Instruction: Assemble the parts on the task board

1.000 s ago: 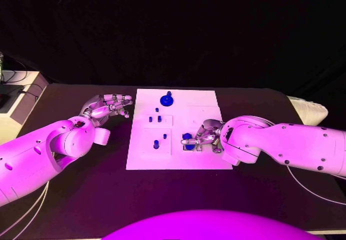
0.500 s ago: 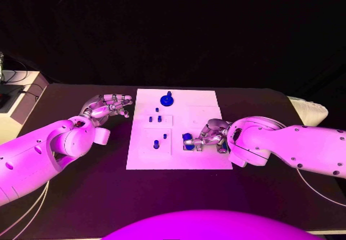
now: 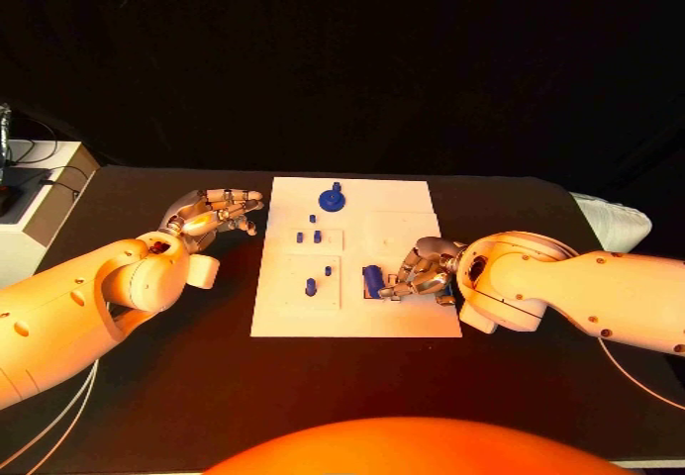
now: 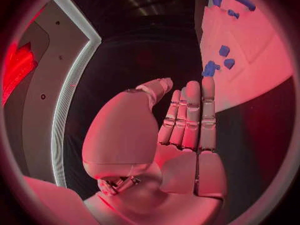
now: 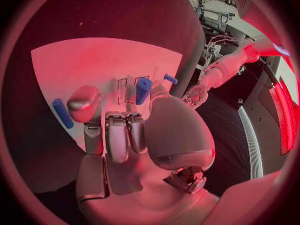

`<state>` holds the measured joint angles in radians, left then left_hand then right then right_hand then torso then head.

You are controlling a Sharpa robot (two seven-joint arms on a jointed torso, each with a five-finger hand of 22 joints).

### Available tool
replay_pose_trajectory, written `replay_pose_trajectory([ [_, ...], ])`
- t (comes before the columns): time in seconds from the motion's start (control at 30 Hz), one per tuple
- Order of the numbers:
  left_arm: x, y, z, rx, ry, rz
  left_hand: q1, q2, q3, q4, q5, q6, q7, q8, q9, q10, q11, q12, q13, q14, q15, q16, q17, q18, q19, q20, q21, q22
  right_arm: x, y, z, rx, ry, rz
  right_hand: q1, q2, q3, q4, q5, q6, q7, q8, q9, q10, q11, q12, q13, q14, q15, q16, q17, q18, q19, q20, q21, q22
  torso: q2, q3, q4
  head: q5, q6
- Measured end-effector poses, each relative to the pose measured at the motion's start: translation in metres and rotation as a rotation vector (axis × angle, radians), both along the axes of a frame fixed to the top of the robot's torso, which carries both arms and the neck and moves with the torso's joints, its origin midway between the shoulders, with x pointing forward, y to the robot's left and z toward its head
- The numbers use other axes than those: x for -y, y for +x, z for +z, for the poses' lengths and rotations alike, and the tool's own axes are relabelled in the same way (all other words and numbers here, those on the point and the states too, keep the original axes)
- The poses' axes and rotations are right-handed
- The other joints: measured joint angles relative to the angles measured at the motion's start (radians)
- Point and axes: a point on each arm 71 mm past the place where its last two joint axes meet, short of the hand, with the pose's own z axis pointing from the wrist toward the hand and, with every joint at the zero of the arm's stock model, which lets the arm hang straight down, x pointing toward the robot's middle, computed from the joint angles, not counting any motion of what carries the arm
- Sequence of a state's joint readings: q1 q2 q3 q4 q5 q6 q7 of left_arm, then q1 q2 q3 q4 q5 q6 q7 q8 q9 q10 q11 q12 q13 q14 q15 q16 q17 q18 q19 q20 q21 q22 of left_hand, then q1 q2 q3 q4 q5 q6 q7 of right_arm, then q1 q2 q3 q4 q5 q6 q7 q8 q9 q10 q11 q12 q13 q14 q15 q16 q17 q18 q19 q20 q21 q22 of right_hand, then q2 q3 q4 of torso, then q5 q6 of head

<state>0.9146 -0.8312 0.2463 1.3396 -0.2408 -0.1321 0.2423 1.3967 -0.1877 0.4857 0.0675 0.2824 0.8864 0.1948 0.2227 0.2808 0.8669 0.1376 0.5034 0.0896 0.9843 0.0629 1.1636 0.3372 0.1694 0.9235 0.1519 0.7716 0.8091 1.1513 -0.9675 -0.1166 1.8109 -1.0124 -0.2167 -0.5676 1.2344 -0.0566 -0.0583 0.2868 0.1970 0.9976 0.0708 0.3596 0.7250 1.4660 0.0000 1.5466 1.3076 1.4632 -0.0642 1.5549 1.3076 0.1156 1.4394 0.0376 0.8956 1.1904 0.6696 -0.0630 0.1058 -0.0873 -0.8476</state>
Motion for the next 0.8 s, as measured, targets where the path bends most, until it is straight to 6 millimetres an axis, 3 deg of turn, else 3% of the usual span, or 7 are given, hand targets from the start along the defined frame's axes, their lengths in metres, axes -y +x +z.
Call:
replay_pose_trajectory([
  [0.23, 0.000, 0.000, -0.001, -0.001, 0.000, 0.000, 0.000, 0.000, 0.000, 0.000, 0.000, 0.000, 0.000, 0.000, 0.000, 0.000, 0.000, 0.000, 0.000, 0.000, 0.000, 0.000, 0.000, 0.000, 0.000, 0.000, 0.000, 0.000, -0.002, 0.003, -0.001, 0.008, -0.007, 0.009, 0.027, 0.011, 0.028, 0.004, 0.060, 0.005, -0.005, -0.005, -0.006, -0.002, -0.002, 0.004, 0.000, 0.004, -0.004, 0.000, 0.000, 0.000, 0.003, -0.003, 0.000, 0.006, 0.000, -0.0006, 0.0004, -0.002, 0.000],
  [0.8, 0.000, -0.001, -0.001, -0.002, 0.000, 0.000, 0.000, 0.000, 0.000, 0.000, 0.000, 0.000, 0.000, 0.000, 0.000, -0.004, 0.004, 0.000, 0.000, 0.000, 0.000, 0.000, 0.000, 0.000, 0.000, 0.000, 0.000, -0.001, -0.012, 0.010, -0.006, 0.034, -0.015, 0.007, 0.016, 0.022, 0.038, 0.006, 0.068, 0.019, -0.011, -0.005, -0.007, 0.000, -0.007, 0.008, 0.000, 0.004, -0.004, 0.000, 0.000, 0.000, 0.003, -0.003, 0.007, 0.011, 0.001, -0.0006, 0.0032, -0.001, -0.004],
])
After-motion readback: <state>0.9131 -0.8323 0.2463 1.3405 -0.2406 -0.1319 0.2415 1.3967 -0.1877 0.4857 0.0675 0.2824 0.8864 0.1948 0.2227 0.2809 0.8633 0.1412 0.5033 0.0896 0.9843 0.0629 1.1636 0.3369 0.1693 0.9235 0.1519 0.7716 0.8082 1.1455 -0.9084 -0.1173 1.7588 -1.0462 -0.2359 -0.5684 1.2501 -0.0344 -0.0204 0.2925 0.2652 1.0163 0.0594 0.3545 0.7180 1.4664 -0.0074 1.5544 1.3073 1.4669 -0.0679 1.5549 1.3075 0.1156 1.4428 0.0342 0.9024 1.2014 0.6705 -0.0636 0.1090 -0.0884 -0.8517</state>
